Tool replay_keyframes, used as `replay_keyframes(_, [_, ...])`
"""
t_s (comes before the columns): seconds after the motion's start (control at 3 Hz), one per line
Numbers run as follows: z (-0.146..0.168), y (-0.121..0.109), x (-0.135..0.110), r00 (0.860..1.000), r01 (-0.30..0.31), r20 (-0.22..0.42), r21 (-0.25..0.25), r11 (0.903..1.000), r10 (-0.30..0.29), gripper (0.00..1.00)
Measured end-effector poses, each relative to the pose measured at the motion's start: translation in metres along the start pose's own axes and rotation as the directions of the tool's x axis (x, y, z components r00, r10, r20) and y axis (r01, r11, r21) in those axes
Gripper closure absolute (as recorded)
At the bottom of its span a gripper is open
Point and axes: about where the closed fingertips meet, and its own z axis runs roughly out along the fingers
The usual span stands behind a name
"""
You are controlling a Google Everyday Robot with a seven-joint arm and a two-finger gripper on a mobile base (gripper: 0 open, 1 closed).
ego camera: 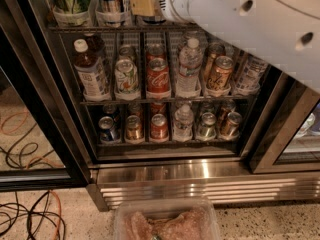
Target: Pick pepsi can from top shelf of fridge
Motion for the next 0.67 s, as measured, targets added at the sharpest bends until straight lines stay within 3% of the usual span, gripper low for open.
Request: replay_keyframes(0.67, [0.0152,-0.0047,-0.0111,1.0,0.007,0.016,0.016,0.9998,-0.008,0.3])
